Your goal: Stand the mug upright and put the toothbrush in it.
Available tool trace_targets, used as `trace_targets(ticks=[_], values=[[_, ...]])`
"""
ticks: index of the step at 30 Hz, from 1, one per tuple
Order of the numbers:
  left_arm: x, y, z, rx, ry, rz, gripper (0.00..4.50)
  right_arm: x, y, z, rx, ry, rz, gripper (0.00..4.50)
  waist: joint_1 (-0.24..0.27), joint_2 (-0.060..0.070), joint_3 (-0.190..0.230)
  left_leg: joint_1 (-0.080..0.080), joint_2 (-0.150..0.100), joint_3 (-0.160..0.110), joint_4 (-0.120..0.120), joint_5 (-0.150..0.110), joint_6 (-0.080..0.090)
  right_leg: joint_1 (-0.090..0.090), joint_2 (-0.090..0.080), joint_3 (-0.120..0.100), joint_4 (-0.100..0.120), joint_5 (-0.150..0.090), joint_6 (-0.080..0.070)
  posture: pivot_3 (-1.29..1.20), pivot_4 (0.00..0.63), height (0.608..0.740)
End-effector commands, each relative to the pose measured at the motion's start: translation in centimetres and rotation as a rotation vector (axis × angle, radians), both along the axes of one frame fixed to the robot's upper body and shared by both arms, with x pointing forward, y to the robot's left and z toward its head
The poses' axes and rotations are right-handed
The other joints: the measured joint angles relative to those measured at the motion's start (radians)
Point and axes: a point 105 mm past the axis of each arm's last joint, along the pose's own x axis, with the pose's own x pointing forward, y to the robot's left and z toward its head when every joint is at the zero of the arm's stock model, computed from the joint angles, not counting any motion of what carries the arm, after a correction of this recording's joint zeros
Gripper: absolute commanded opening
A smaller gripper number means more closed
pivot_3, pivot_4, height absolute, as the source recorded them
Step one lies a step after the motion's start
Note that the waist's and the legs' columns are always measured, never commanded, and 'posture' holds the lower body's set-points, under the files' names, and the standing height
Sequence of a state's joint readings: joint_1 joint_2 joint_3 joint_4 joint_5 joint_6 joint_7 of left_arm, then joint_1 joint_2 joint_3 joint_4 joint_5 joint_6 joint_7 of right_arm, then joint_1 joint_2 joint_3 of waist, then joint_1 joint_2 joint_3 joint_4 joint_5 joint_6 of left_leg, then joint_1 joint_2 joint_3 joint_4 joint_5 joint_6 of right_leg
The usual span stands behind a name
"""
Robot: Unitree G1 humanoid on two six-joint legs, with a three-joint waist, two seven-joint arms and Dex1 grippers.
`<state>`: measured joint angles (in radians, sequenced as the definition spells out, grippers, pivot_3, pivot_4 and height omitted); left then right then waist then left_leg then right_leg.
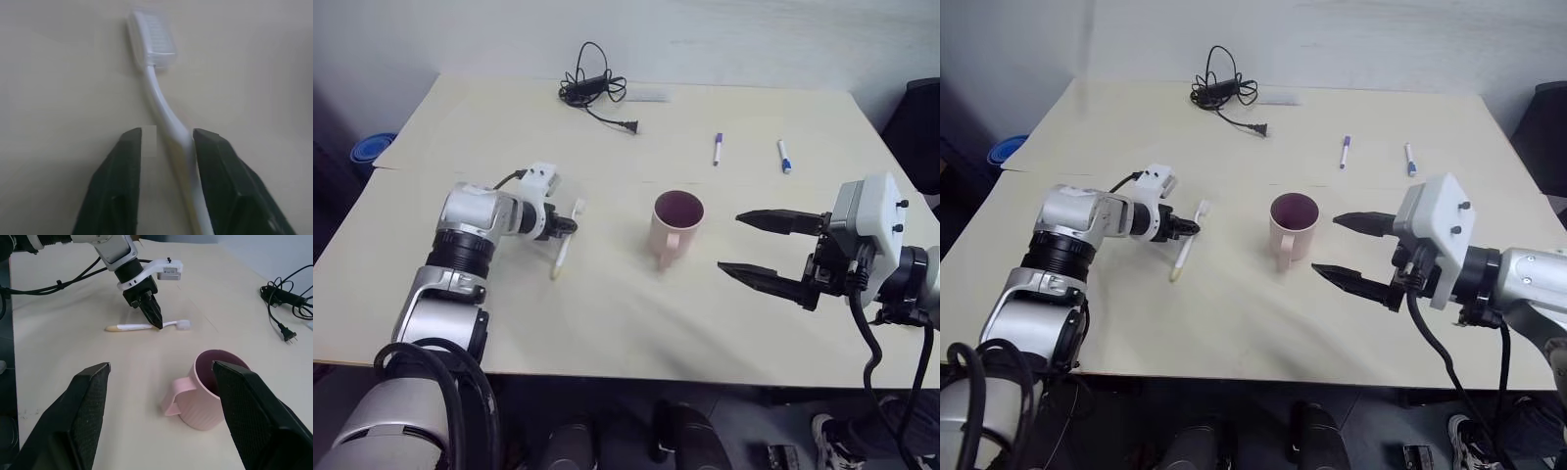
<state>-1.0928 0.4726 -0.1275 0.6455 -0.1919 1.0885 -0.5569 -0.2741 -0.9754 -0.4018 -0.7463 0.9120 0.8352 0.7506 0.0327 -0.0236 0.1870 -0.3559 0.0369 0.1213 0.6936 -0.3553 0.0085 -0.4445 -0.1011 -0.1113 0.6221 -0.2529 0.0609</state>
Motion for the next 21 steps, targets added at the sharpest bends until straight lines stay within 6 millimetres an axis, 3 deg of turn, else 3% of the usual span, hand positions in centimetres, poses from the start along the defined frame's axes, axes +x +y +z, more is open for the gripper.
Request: trace_targets(ticks=[1, 3, 5, 9, 10, 13, 15, 17, 21], values=[[0.0, 0.0, -0.6, -0.032, 0.035, 0.03, 0.62, -0.6, 0.0, 0.8, -0.026, -0.054, -0.003, 3.47, -0.002, 0.0, 0.0, 0.0, 0.0, 0.0, 0.0, 0.0, 0.0, 0.0, 0.0, 0.0, 0.0, 0.0, 0.0, 0.0, 0.15, 0.74], [0.2, 0.4, -0.4, -0.051, 0.026, 0.062, 0.2, -0.5, -0.2, 0.5, -0.037, -0.04, -0.017, 3.47, -0.003, 0.0, 0.0, 0.0, 0.0, 0.0, 0.0, 0.0, 0.0, 0.0, 0.0, 0.0, 0.0, 0.0, 0.0, 0.0, 0.15, 0.74], [0.8, 0.5, 0.7, -0.094, -0.019, 0.088, 0.2, -0.4, -0.5, 0.3, -0.02, 0.002, -0.035, 3.63, -0.004, 0.0, 0.0, 0.0, 0.0, 0.0, 0.0, 0.0, 0.0, 0.0, 0.0, 0.0, 0.0, 0.0, 0.0, 0.0, 0.15, 0.74], [2.4, 0.0, 5.3, -0.176, -0.273, 0.088, 0.2, -0.3, -1.4, 0.5, -0.001, 0.014, -0.092, 4.47, -0.006, -0.001, 0.001, -0.002, 0.002, -0.002, 0.001, 0.0, 0.0, 0.0, -0.001, 0.0, 0.001, 0.0, 0.001, 0.0, 0.15, 0.74], [2.6, -0.2, 6.4, -0.187, -0.339, 0.078, 0.2, -0.1, -1.7, 0.6, 0.0, 0.009, -0.12, 4.47, -0.006, -0.001, 0.001, -0.002, 0.003, -0.002, 0.001, 0.0, 0.0, 0.0, -0.001, 0.0, 0.002, 0.0, 0.001, 0.0, 0.15, 0.74], [2.5, -2.3, 11.9, -0.426, -0.577, 0.004, 0.2, -0.1, -2.2, 0.7, 0.017, 0.014, -0.164, 4.47, -0.003, -0.001, 0.001, -0.003, 0.003, -0.002, 0.0, 0.0, 0.0, 0.0, -0.001, -0.001, 0.001, 0.001, 0.001, 0.0, 0.15, 0.74], [1.1, -5.0, 15.2, -0.617, -0.669, -0.115, 0.2, -0.1, -2.9, 0.1, 0.014, 0.028, -0.212, 4.47, 0.002, -0.002, 0.001, -0.005, 0.002, -0.003, 0.001, 0.0, 0.0, 0.0, -0.002, -0.003, -0.001, 0.001, 0.002, 0.0, 0.15, 0.74], [-0.4, -7.5, 16.6, -0.687, -0.717, -0.239, 0.2, -0.2, -3.3, -0.3, 0.016, 0.041, -0.243, 4.47, 0.002, -0.002, 0.001, -0.009, 0.002, -0.003, 0.004, 0.0, 0.001, -0.001, -0.002, -0.005, -0.002, 0.002, 0.003, 0.0, 0.15, 0.74], [-3.5, -12.6, 16.7, -0.714, -0.748, -0.487, 0.2, -0.5, -3.7, -0.9, 0.024, 0.054, -0.28, 4.47, 0.002, -0.002, 0.001, -0.01, -0.004, -0.003, 0.005, 0.0, 0.003, -0.001, -0.002, -0.008, -0.003, 0.004, 0.006, 0.0, 0.15, 0.74]])
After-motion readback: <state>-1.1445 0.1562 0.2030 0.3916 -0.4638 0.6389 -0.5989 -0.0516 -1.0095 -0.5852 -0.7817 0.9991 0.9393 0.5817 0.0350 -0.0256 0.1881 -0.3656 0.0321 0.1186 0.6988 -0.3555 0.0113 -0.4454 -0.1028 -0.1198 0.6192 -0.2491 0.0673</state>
